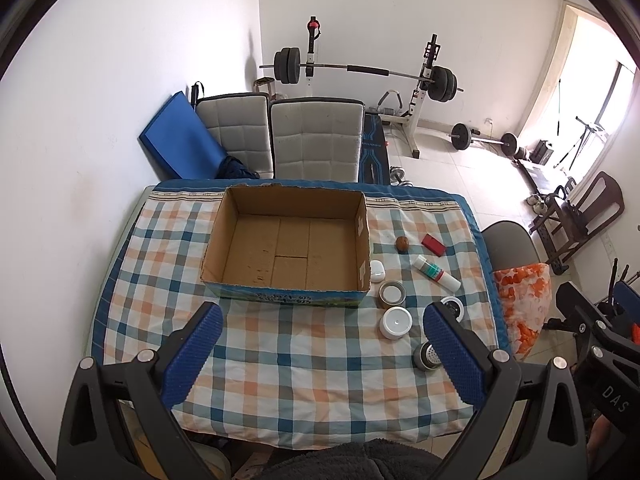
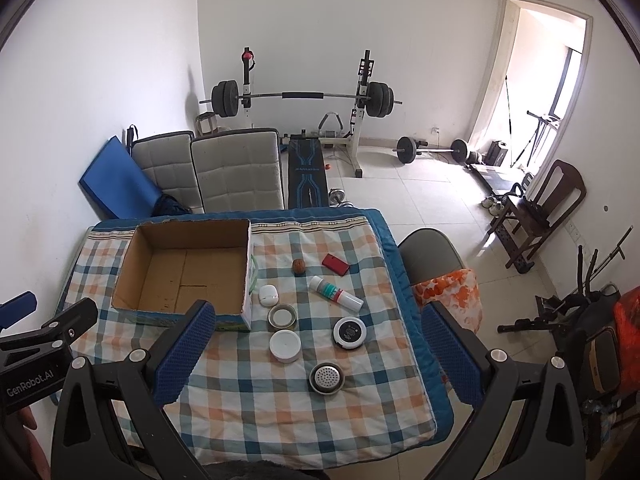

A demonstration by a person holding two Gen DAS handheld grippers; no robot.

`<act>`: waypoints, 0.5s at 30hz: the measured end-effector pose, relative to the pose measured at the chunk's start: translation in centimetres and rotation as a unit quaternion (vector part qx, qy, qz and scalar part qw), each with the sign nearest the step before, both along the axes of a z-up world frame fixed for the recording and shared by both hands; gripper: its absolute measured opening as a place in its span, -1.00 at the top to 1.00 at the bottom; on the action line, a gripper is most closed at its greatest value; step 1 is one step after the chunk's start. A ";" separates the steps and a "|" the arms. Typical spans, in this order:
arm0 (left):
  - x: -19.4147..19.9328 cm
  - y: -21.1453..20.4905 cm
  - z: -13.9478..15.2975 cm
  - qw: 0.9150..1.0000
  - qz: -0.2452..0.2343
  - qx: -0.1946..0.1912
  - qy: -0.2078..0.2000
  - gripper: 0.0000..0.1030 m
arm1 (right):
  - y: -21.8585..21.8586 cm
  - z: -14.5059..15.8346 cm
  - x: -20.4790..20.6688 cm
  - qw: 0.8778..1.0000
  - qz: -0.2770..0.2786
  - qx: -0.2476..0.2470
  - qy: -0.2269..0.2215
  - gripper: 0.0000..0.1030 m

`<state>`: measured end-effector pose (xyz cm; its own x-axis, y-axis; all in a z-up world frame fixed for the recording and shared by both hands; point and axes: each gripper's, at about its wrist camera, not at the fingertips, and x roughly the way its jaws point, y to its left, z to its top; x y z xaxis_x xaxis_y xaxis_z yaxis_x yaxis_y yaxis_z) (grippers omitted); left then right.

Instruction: Organize rigid objects

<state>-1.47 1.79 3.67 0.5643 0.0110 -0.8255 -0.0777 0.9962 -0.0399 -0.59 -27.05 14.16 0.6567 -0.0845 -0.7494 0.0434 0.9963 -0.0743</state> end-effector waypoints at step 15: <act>-0.1 0.0 -0.1 1.000 0.000 -0.002 0.001 -1.00 | 0.6 -0.7 0.2 1.000 0.003 -0.001 0.004 -1.00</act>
